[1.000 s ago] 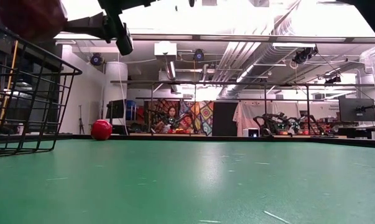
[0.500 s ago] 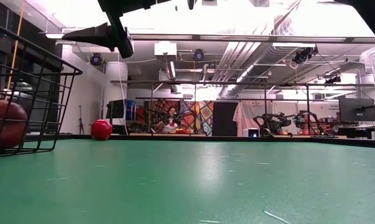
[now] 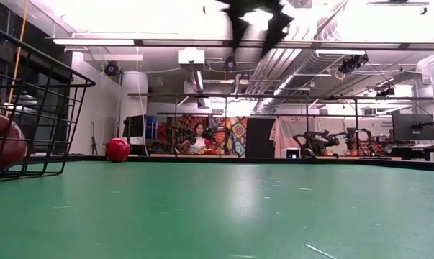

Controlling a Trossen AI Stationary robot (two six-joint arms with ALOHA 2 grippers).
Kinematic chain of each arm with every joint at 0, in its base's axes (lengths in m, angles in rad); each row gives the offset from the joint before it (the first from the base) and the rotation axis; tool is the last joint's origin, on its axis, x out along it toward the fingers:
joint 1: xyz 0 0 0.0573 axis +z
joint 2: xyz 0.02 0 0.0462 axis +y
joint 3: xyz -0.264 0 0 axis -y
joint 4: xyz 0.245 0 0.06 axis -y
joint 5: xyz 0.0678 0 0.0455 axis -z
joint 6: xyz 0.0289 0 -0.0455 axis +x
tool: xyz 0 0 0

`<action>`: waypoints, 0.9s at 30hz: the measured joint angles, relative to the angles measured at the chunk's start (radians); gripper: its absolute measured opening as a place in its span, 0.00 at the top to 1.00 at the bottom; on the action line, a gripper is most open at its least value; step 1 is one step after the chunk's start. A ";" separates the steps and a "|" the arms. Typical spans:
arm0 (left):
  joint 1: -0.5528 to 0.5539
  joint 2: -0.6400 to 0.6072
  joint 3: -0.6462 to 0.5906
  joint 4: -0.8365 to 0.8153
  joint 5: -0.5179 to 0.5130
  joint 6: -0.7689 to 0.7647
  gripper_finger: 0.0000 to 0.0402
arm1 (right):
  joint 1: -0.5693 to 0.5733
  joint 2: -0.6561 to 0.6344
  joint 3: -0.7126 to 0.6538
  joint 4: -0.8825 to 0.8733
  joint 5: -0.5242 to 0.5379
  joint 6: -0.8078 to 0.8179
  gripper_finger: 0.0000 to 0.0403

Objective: Sort produce into baskets
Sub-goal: Put the red tomato into the black wire basket

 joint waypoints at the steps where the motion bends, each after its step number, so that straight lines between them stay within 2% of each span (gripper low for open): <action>1: -0.001 0.002 -0.008 0.007 -0.021 -0.005 0.38 | 0.015 -0.020 0.000 -0.117 0.056 0.078 0.11; 4: 0.004 0.025 -0.030 -0.002 -0.136 -0.089 0.38 | 0.049 -0.081 -0.001 -0.347 0.167 0.303 0.11; 6: 0.044 0.068 -0.028 -0.017 -0.178 -0.102 0.38 | 0.055 -0.142 -0.049 -0.299 0.181 0.299 0.11; 9: 0.182 0.183 0.029 -0.075 -0.101 -0.063 0.38 | 0.031 -0.251 -0.193 -0.164 0.124 0.228 0.11; 11: 0.286 0.285 0.101 -0.154 -0.017 -0.020 0.38 | -0.004 -0.319 -0.326 -0.101 0.085 0.203 0.11; 13: 0.381 0.393 0.187 -0.260 0.022 0.031 0.38 | -0.045 -0.388 -0.465 -0.005 0.038 0.159 0.11; 16: 0.513 0.548 0.302 -0.439 0.021 0.071 0.38 | -0.117 -0.510 -0.668 0.216 -0.136 0.027 0.11; 20: 0.672 0.707 0.398 -0.601 0.022 0.083 0.38 | -0.195 -0.630 -0.921 0.598 -0.512 -0.160 0.11; 22: 0.741 0.766 0.415 -0.652 0.030 0.078 0.38 | -0.222 -0.667 -1.015 0.774 -0.646 -0.174 0.11; 25: 0.842 0.836 0.417 -0.697 0.078 0.076 0.38 | -0.243 -0.686 -1.118 0.941 -0.731 -0.163 0.11; 27: 0.904 0.878 0.417 -0.718 0.118 0.071 0.38 | -0.248 -0.687 -1.158 1.003 -0.734 -0.163 0.11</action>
